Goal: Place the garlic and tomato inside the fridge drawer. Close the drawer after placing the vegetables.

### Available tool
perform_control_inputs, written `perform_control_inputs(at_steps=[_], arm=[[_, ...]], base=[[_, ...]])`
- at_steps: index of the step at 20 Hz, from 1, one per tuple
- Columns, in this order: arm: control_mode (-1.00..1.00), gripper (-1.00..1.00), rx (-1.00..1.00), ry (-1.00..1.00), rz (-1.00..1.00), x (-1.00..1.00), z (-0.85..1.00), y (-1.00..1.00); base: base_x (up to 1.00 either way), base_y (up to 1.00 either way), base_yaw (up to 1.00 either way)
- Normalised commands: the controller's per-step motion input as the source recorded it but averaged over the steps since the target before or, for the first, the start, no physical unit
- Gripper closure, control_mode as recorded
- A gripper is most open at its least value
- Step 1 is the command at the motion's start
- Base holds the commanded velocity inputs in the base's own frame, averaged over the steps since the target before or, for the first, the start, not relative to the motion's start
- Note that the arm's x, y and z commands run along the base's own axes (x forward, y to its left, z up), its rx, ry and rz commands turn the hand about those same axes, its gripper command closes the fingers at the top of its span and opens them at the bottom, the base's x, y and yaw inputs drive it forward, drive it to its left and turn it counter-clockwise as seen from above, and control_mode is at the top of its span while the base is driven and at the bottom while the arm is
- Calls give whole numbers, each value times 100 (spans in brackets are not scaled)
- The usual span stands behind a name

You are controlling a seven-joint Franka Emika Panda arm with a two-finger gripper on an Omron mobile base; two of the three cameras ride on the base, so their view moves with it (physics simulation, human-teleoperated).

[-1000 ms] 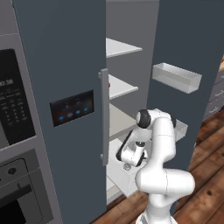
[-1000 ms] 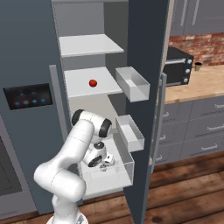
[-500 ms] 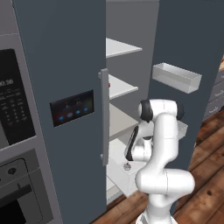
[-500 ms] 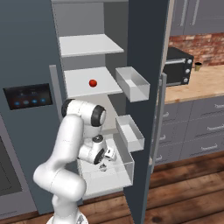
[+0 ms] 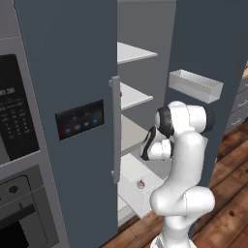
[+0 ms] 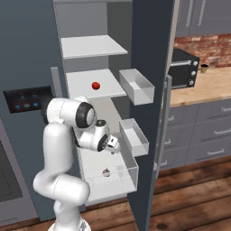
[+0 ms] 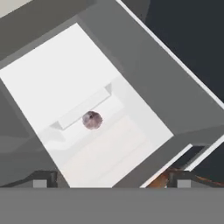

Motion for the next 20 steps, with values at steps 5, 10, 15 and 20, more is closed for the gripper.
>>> perform_control_inputs(at_steps=[5,10,15,20], arm=[[-100,-100,0,0,-7,-80,62,5],[-100,-100,0,0,-7,-100,65,10],[-100,-100,0,0,-6,-81,96,10],[-100,-100,0,0,-5,-73,93,6]], base=[[0,0,0],[0,0,0],[0,0,0],[0,0,0]])
